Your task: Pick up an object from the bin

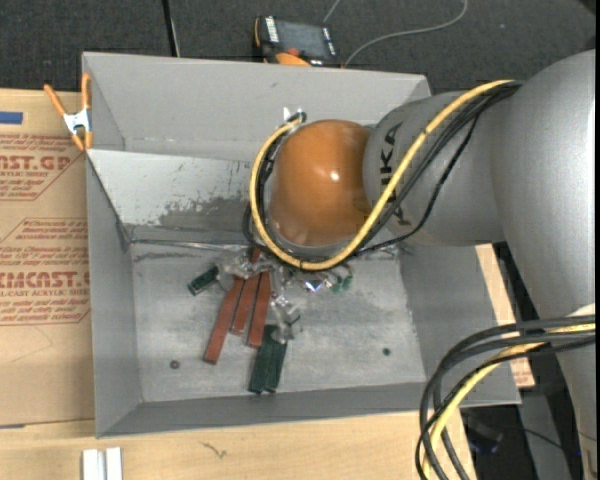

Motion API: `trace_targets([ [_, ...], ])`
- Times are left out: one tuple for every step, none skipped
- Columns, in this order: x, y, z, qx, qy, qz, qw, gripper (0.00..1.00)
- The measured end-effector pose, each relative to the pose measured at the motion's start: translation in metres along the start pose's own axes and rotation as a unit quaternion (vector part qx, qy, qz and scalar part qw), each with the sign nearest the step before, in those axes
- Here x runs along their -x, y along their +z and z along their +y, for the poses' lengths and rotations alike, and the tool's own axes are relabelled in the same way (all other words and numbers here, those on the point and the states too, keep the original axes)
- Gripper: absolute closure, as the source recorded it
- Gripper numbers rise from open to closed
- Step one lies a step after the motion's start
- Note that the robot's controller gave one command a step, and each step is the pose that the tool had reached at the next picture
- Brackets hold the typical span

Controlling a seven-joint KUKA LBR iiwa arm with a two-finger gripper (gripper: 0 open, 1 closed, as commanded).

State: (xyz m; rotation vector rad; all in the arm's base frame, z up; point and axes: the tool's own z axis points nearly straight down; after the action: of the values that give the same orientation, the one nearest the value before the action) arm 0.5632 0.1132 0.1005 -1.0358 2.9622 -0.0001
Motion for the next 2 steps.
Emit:
trace_targets([
  [0.014,0.001,0.018,0.001,-0.105,0.0000,0.9945,0.00],
  [0.022,0.030,-0.009,0.001,-0.127,-0.0011,0.9919,0.00],
])
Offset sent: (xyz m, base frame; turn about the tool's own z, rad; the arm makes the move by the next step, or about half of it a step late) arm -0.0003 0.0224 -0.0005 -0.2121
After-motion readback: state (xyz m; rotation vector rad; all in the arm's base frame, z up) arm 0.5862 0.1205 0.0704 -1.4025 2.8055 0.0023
